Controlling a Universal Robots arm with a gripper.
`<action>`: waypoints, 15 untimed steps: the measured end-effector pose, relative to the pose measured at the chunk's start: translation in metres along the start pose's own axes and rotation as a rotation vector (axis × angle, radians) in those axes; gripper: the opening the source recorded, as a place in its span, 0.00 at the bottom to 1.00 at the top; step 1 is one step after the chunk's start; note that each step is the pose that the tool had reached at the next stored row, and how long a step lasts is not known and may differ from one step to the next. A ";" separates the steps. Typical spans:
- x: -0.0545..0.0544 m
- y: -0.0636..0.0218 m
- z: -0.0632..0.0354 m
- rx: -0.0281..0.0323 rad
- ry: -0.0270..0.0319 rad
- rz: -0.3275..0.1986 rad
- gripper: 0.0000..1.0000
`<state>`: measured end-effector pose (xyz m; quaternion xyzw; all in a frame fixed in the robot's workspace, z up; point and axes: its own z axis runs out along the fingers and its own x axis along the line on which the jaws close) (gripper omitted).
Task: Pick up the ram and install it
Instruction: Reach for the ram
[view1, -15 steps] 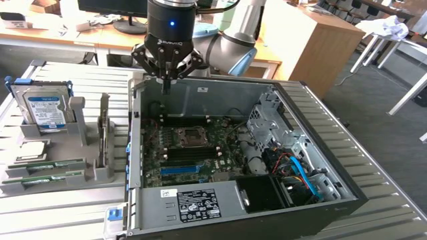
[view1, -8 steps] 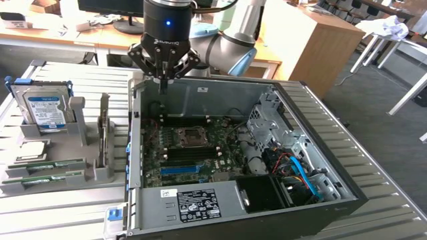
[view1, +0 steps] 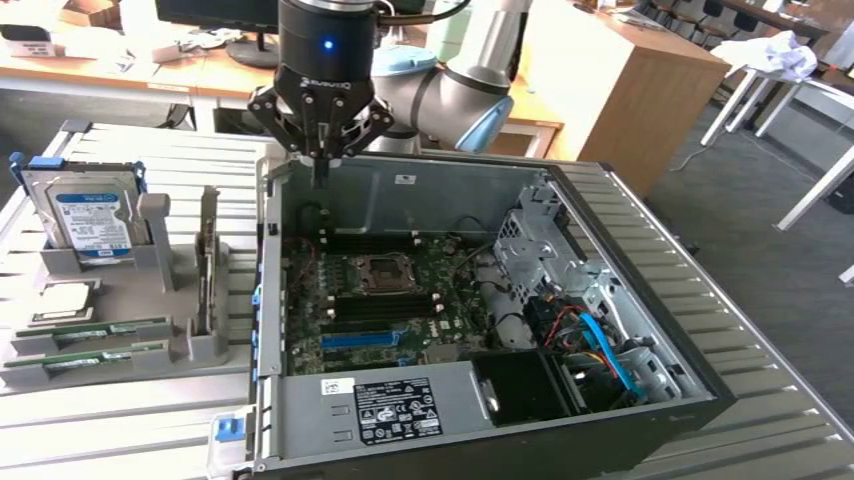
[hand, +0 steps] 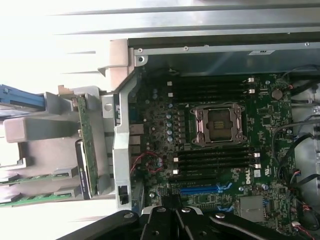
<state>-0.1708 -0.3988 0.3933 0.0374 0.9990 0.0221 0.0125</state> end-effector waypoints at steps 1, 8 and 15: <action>0.001 -0.0001 0.0000 0.0000 0.0000 0.000 0.10; 0.009 -0.0007 -0.0002 0.0000 0.0000 0.000 0.10; 0.017 -0.0013 -0.0004 0.0000 0.0000 0.000 0.10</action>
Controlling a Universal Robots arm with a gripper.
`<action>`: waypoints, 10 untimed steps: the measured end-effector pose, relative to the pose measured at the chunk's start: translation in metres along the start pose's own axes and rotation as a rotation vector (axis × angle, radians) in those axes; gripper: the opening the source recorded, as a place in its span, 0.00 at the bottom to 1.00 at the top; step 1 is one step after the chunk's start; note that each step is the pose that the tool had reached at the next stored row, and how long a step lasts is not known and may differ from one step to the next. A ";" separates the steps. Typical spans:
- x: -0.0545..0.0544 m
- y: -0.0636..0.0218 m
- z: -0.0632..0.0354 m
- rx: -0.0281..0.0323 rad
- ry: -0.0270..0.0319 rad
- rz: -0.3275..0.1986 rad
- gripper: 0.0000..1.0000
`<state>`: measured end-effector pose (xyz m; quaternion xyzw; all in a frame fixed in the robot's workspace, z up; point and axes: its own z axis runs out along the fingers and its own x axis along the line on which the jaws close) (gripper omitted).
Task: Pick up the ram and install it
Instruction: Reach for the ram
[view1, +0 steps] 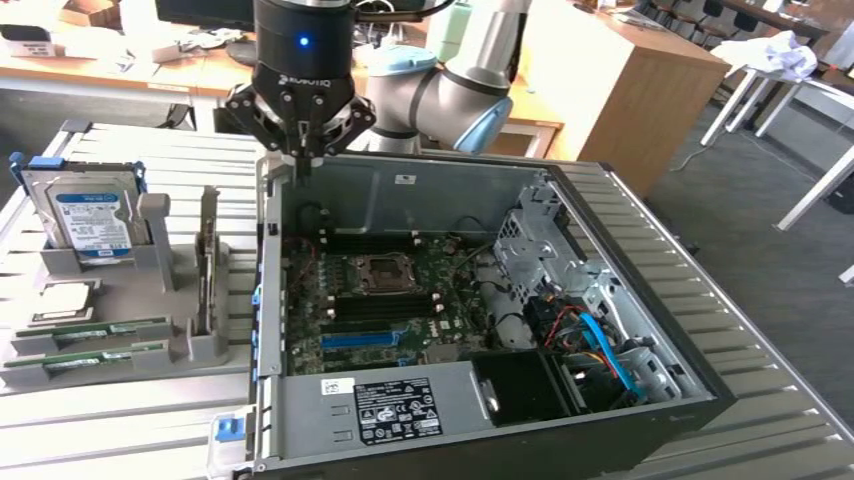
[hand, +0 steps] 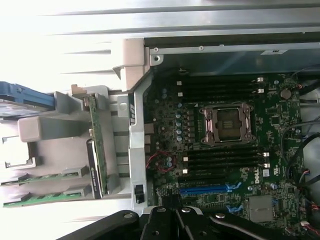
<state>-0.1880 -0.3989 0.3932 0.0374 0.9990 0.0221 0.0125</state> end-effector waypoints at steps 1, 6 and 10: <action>0.001 -0.0001 0.0000 0.0000 0.0000 0.000 0.10; 0.006 -0.0004 -0.0002 0.0001 0.0000 0.000 0.10; 0.010 -0.0007 -0.0003 0.0001 0.0000 0.000 0.10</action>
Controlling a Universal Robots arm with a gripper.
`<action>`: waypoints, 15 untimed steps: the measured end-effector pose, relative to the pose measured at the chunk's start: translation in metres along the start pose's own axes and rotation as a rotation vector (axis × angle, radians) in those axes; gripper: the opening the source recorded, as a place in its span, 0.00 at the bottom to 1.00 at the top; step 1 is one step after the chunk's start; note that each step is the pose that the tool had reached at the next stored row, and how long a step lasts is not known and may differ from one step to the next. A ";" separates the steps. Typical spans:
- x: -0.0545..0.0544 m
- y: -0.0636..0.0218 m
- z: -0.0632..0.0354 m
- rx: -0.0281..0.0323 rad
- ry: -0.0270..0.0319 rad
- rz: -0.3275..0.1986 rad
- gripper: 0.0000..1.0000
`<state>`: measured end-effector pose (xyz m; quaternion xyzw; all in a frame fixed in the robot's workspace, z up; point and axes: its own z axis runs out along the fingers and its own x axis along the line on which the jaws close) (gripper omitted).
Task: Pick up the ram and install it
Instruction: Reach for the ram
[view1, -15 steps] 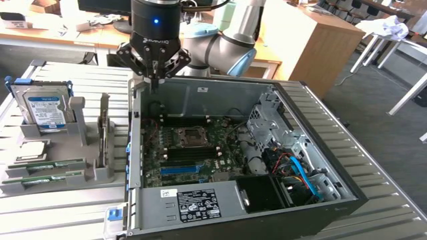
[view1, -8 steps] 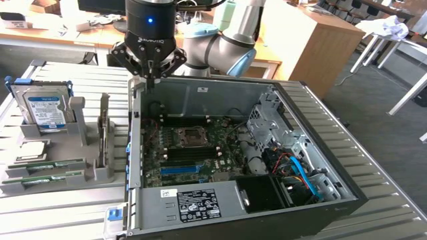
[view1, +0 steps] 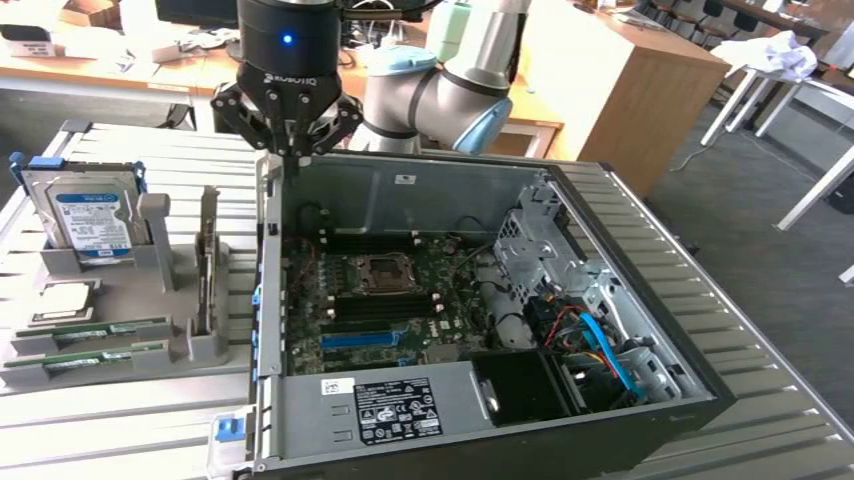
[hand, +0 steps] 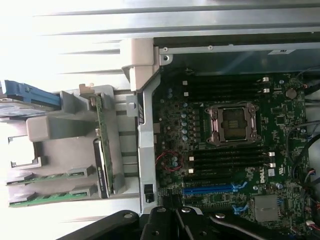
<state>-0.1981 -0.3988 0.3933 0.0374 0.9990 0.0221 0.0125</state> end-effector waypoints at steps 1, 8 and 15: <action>0.001 -0.0001 0.0000 0.0000 0.0000 0.000 0.10; 0.008 -0.0006 -0.0002 0.0000 0.0000 0.000 0.10; 0.016 -0.0012 -0.0004 0.0000 0.0000 0.000 0.10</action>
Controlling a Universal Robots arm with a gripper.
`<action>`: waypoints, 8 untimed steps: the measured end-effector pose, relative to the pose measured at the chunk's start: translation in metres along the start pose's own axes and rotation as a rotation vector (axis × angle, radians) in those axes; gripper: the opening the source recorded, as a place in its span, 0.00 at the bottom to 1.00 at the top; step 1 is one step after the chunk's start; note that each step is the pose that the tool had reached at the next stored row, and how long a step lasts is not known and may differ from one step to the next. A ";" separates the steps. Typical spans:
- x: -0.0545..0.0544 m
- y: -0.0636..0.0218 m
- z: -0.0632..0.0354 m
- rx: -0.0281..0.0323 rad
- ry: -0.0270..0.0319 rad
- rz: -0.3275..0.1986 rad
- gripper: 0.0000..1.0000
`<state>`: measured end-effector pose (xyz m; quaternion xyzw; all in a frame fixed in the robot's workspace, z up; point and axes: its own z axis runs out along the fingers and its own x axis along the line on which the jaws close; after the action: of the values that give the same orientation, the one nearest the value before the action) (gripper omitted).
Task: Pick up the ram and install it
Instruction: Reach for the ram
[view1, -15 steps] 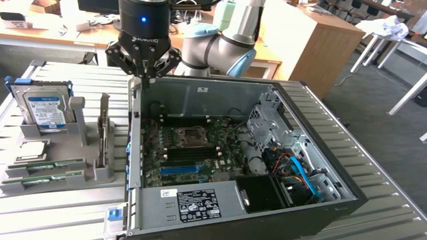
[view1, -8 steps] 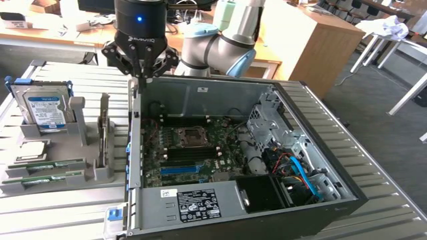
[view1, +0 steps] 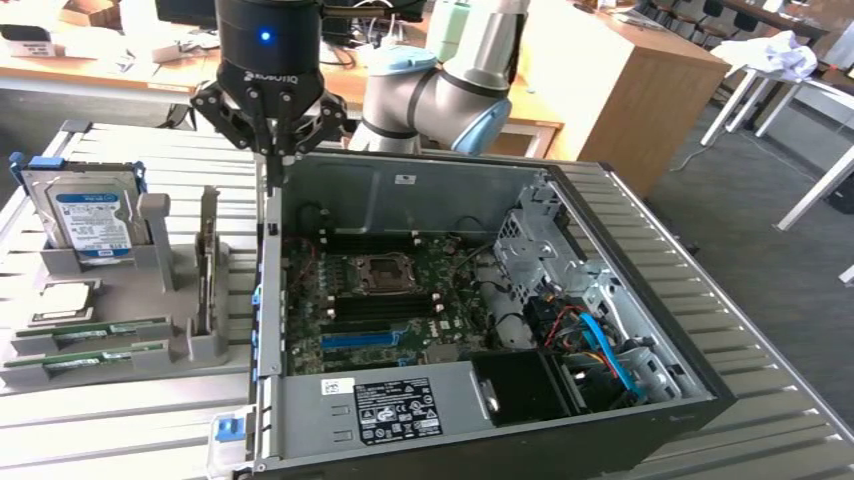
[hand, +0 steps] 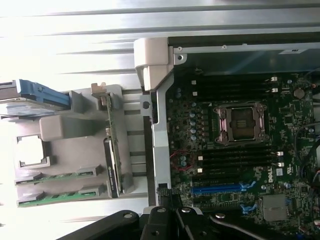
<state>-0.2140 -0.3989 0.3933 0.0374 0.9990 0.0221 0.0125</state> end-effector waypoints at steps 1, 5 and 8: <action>0.001 -0.0001 0.0000 -0.0001 -0.0001 0.000 0.10; 0.005 -0.0004 -0.0001 0.0000 0.0000 0.000 0.10; 0.009 -0.0006 -0.0002 0.0000 0.0000 0.000 0.10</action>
<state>-0.2226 -0.3989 0.3933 0.0374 0.9990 0.0221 0.0125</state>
